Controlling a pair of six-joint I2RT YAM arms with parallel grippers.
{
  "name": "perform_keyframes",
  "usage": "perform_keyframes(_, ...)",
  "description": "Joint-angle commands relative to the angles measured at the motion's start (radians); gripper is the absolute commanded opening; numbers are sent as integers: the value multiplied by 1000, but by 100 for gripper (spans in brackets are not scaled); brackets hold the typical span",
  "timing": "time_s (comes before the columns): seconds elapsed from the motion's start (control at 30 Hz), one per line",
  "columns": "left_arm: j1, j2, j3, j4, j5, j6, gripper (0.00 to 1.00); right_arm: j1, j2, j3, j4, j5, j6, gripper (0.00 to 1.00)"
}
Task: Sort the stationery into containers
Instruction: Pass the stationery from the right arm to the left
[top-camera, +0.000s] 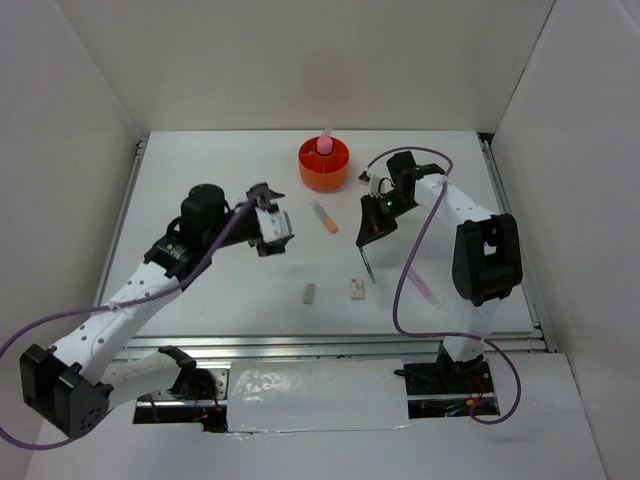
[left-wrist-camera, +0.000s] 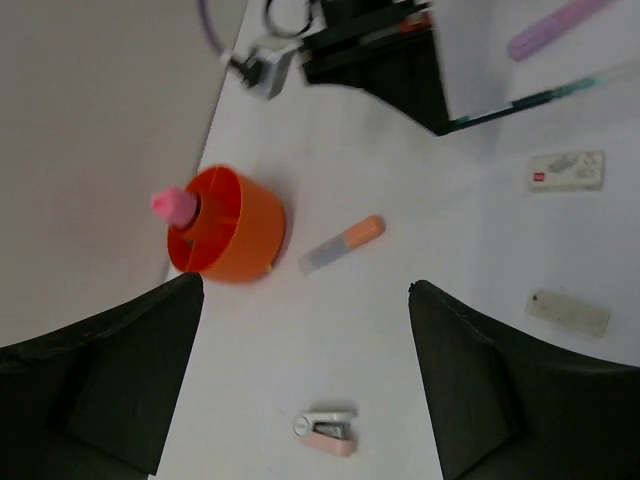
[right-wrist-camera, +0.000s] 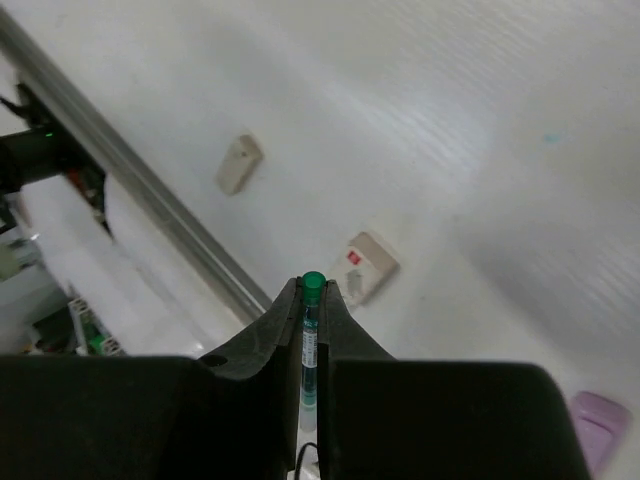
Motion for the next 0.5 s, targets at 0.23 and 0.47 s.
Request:
perform_keyframes(0.23,-436,-109,-285,173,-43,937,94,17,-122,-68,44,-179,202,0)
perform_keyframes(0.47,-590,-12,-285,159,-20,1091,91,25,-145,-90,70,-101,290,0)
